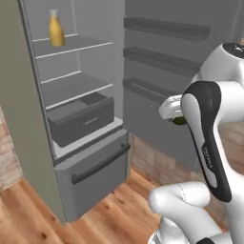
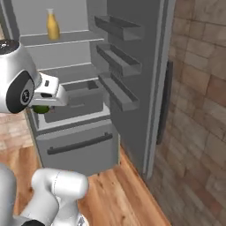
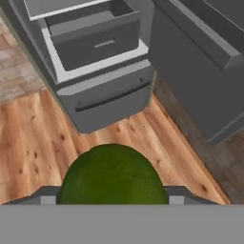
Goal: Pick lime from the fridge and place it on the plate on the counter.
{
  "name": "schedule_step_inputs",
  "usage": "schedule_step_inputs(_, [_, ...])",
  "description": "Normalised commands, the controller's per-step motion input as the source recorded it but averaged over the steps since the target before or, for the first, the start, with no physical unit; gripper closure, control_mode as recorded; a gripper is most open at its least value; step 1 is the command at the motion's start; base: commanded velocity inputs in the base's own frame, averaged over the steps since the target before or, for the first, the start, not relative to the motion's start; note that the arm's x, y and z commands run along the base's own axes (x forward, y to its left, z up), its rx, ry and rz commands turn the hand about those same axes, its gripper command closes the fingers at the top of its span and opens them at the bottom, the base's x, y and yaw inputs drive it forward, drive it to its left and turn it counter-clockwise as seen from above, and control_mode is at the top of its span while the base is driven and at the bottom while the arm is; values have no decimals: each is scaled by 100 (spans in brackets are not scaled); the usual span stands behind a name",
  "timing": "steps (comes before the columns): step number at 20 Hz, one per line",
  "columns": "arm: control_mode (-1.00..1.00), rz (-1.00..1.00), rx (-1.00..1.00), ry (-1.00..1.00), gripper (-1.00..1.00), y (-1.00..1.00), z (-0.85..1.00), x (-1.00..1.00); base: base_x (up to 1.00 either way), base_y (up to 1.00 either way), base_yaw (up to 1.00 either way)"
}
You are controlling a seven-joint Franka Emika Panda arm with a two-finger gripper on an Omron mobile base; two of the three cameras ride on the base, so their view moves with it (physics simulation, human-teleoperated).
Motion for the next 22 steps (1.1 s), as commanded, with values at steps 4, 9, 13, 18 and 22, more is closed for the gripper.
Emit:
schedule_step_inputs(4, [100, 0, 0, 0, 100, 0, 0, 0, -16, -3, -81])
schedule_step_inputs(9, [100, 0, 0, 0, 100, 0, 0, 0, -42, 27, -70])
schedule_step_inputs(13, [100, 0, 0, 0, 100, 0, 0, 0, -91, 18, -32])
schedule_step_inputs(18, [100, 0, 0, 0, 100, 0, 0, 0, -89, 6, -72])
schedule_step_inputs(22, [100, 0, 0, 0, 100, 0, 0, 0, -34, 8, -90])
